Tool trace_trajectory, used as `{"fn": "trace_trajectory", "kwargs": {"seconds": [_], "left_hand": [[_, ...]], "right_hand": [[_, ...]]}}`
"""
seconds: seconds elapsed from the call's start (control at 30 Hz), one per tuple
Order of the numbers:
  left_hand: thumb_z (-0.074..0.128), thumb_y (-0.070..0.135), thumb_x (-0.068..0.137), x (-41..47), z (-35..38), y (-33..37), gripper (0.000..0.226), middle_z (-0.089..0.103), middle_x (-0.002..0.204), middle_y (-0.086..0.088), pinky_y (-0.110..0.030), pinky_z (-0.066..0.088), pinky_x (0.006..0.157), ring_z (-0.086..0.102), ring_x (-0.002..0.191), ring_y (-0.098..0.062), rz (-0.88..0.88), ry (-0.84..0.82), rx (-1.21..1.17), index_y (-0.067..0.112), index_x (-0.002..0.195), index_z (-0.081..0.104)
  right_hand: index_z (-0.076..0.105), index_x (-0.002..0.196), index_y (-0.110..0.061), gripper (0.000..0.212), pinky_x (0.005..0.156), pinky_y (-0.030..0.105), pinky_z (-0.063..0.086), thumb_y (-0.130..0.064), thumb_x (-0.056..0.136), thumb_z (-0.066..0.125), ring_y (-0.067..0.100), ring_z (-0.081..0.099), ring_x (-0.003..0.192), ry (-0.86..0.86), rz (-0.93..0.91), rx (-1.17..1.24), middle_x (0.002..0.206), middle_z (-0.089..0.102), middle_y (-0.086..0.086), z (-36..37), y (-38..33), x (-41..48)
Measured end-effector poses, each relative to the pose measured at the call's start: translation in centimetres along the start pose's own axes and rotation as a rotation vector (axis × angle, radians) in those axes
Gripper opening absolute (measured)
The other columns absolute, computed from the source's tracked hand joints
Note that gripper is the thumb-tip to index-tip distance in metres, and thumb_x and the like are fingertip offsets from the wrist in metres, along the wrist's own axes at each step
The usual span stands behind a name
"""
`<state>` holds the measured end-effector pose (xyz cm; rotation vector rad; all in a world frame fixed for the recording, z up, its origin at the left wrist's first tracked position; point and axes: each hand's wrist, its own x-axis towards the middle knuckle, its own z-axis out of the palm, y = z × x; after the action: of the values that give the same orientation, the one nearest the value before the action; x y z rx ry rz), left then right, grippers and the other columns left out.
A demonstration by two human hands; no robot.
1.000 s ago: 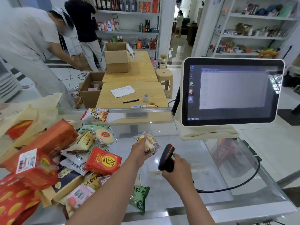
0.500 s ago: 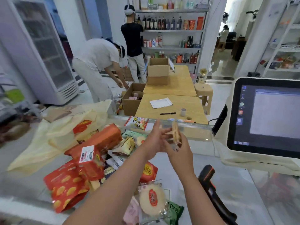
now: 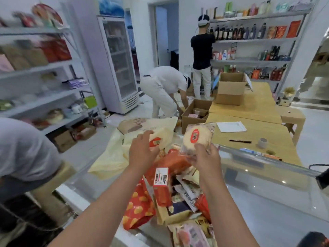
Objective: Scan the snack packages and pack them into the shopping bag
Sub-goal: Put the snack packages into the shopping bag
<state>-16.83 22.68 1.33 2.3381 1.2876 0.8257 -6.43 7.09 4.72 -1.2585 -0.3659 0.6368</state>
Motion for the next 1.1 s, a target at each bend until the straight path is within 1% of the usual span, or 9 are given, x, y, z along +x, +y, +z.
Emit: {"fn": "trace_trajectory", "kwargs": {"seconds": [0.1, 0.17, 0.3, 0.43, 0.57, 0.7, 0.87, 0.97, 1.1], "left_hand": [[0.069, 0.044, 0.078, 0.7, -0.4, -6.2, 0.075, 0.046, 0.132, -0.012, -0.039, 0.039, 0.096, 0.044, 0.119, -0.032, -0.165, 0.036, 0.177, 0.02, 0.141, 0.037], [0.066, 0.051, 0.08, 1.6, -0.2, -9.6, 0.08, 0.044, 0.135, -0.012, -0.04, 0.04, 0.096, 0.043, 0.121, -0.033, -0.275, -0.009, 0.183, 0.017, 0.143, 0.033], [0.054, 0.03, 0.09, 4.7, -1.2, -13.8, 0.039, 0.066, 0.112, -0.005, -0.033, 0.044, 0.073, 0.059, 0.104, -0.029, -0.374, -0.04, -0.019, 0.02, 0.128, 0.053], [0.048, 0.012, 0.092, 9.7, -5.0, -15.2, 0.022, 0.068, 0.097, -0.01, -0.033, 0.036, 0.065, 0.06, 0.094, -0.035, -0.204, 0.145, -0.186, 0.013, 0.108, 0.064], [0.053, 0.009, 0.091, 15.2, -9.1, -15.2, 0.025, 0.069, 0.103, -0.006, -0.03, 0.037, 0.073, 0.06, 0.098, -0.027, 0.036, 0.15, -0.315, 0.014, 0.11, 0.067], [0.063, 0.014, 0.088, 18.3, -12.5, -14.9, 0.023, 0.067, 0.1, -0.006, -0.026, 0.028, 0.066, 0.059, 0.094, -0.025, 0.271, 0.043, -0.183, 0.016, 0.111, 0.065], [0.057, 0.016, 0.088, 20.0, -15.5, -15.2, 0.022, 0.061, 0.094, -0.002, -0.03, 0.036, 0.066, 0.055, 0.089, -0.024, 0.371, -0.033, 0.068, 0.022, 0.108, 0.06], [0.057, 0.021, 0.089, 20.2, -16.7, -15.9, 0.019, 0.058, 0.091, 0.002, -0.03, 0.036, 0.066, 0.051, 0.085, -0.02, 0.408, -0.091, 0.154, 0.023, 0.108, 0.059], [0.056, 0.023, 0.089, 19.7, -17.6, -15.9, 0.014, 0.06, 0.093, 0.002, -0.029, 0.037, 0.065, 0.05, 0.083, -0.018, 0.447, -0.115, 0.138, 0.024, 0.103, 0.058]], "right_hand": [[0.059, 0.108, -0.026, 0.016, 0.076, 0.038, 0.057, -0.021, 0.093, 0.054, 0.015, 0.068, 0.077, -0.016, 0.044, -0.027, 0.093, 0.068, 0.001, 3.4, 0.2, -0.2], [0.061, 0.098, -0.031, 0.012, 0.083, 0.045, 0.055, -0.022, 0.091, 0.056, 0.022, 0.067, 0.088, -0.015, 0.055, -0.007, 0.097, 0.068, 0.003, 6.1, 0.3, -0.3], [0.061, 0.09, -0.031, 0.013, 0.08, 0.041, 0.057, -0.019, 0.09, 0.056, 0.024, 0.066, 0.091, 0.009, 0.024, -0.06, 0.098, 0.068, 0.003, 12.1, 1.9, -0.2], [0.065, 0.089, -0.028, 0.01, 0.083, 0.046, 0.056, -0.02, 0.085, 0.059, 0.026, 0.065, 0.092, 0.051, 0.06, -0.178, 0.097, 0.069, 0.006, 17.2, 4.9, -0.1], [0.064, 0.095, -0.008, 0.013, 0.054, 0.031, 0.056, -0.004, 0.089, 0.053, 0.026, 0.06, 0.07, 0.004, 0.202, -0.165, 0.084, 0.065, 0.012, 21.9, 7.9, 0.0], [0.057, 0.099, -0.011, 0.01, 0.056, 0.035, 0.056, -0.005, 0.091, 0.054, 0.022, 0.06, 0.057, -0.022, 0.338, -0.217, 0.082, 0.062, 0.015, 25.6, 10.4, 0.8], [0.039, 0.122, -0.012, 0.032, 0.045, 0.031, 0.054, -0.008, 0.094, 0.055, 0.024, 0.065, 0.049, 0.214, 0.307, -0.138, 0.101, 0.063, 0.025, 27.3, 13.8, 4.5], [0.038, 0.122, -0.012, 0.035, 0.046, 0.03, 0.053, -0.007, 0.093, 0.057, 0.026, 0.066, 0.054, 0.295, 0.297, -0.089, 0.103, 0.06, 0.022, 28.1, 15.0, 7.0], [0.04, 0.127, -0.014, 0.037, 0.057, 0.031, 0.055, -0.012, 0.093, 0.057, 0.03, 0.066, 0.092, 0.374, 0.209, 0.176, 0.122, 0.056, 0.013, 30.1, 14.1, 11.4]]}}
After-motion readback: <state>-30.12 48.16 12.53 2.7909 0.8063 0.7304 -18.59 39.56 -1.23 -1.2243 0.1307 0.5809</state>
